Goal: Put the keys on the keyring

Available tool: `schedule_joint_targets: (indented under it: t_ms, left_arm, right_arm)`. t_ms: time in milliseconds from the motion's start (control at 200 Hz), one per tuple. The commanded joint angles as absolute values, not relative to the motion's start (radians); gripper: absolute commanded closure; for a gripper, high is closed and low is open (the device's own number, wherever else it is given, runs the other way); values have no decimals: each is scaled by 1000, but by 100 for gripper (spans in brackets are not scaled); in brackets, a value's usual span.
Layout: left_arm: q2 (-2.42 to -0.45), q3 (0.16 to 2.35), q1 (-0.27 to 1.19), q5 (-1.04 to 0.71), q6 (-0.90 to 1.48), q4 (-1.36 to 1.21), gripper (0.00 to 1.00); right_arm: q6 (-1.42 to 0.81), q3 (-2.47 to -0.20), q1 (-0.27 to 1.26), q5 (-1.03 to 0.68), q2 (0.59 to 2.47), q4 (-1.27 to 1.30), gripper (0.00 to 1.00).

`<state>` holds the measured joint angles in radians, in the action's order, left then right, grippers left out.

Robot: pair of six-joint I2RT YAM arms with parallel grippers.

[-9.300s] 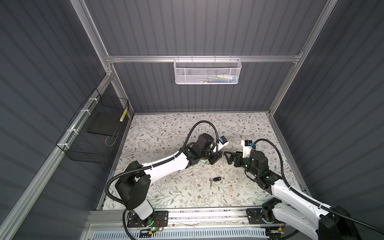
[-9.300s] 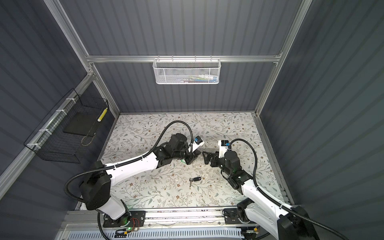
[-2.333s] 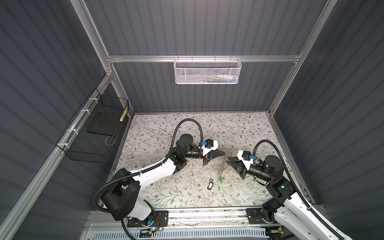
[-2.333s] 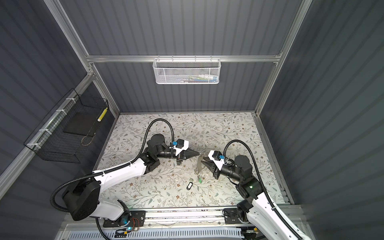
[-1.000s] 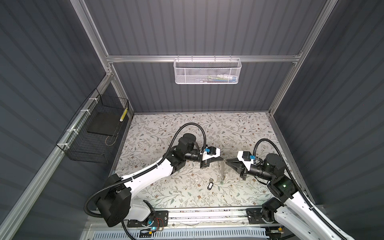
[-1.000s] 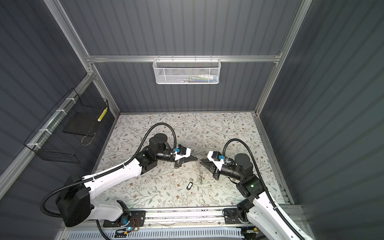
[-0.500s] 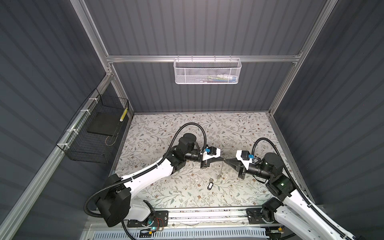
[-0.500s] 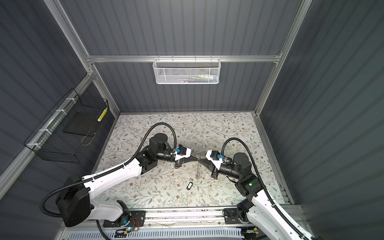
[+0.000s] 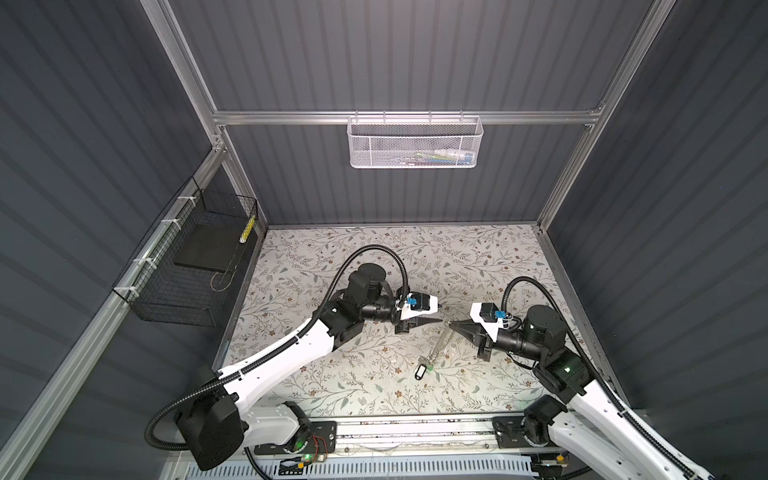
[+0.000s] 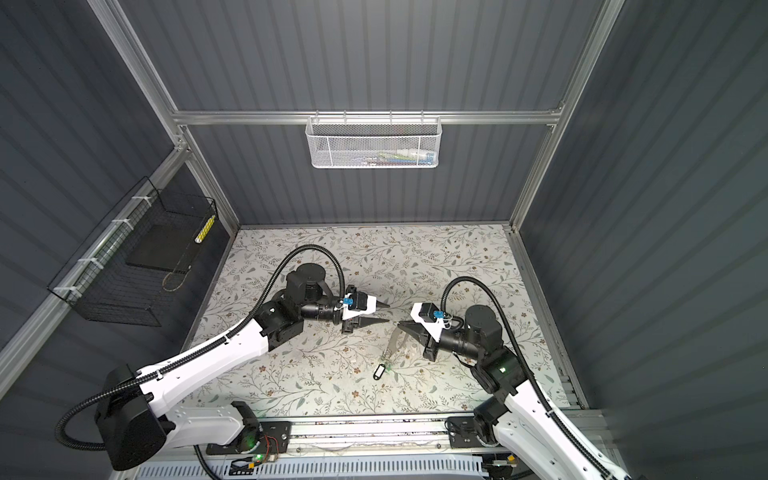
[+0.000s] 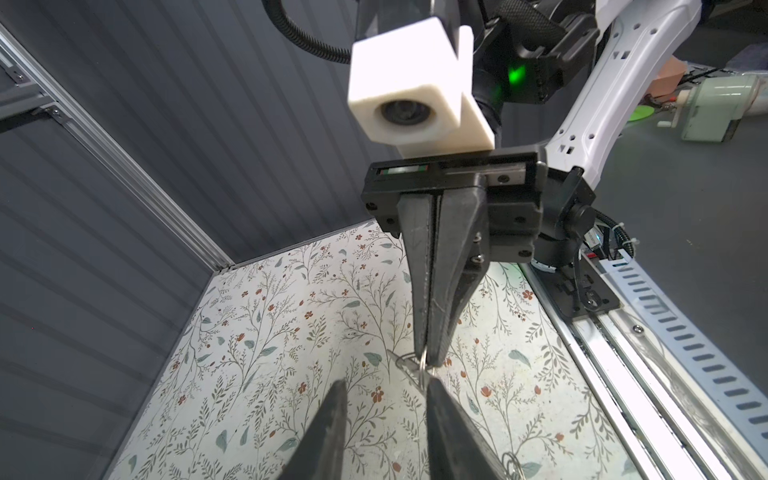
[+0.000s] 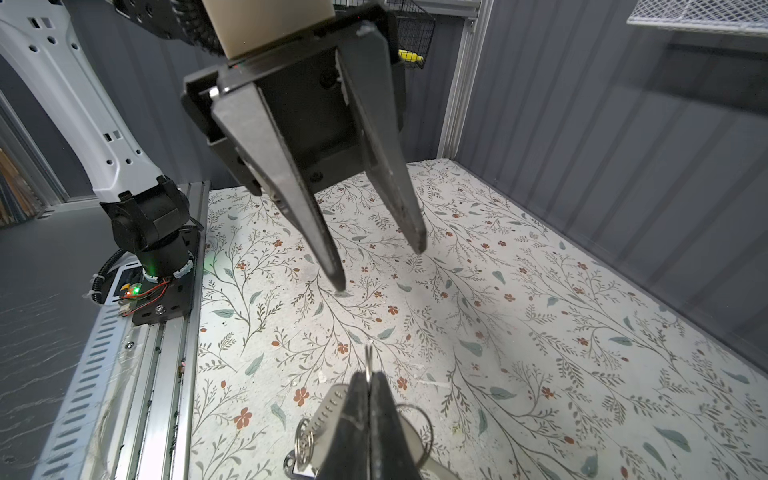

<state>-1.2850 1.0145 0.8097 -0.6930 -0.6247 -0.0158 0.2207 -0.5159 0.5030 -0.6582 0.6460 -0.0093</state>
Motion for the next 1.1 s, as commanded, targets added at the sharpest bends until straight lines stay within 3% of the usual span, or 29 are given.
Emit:
schedule_joint_targets:
  t_ms: [0,635,905,1071,1096]
  left_arm:
    - [-1293,1068,805,-687,-698,114,67]
    - [-1419,1251,877,-608,-835,364,73]
    - [-1452,1270,882,-607,-850,392,82]
    - [-1459,1264,882,-623,-847,378,100]
    - [-1461,1262,881,-628,-843,371,100]
  right_arm:
    - [239,-565,508,-655,650,-50,100]
    - [262,-653,508,-693,715,-166,100]
    - [287,-677,508,-689,729,-191,100]
    - [309,-693,509,-691,745,-209,100]
    - [313,-696,508,-684,748,-213,93]
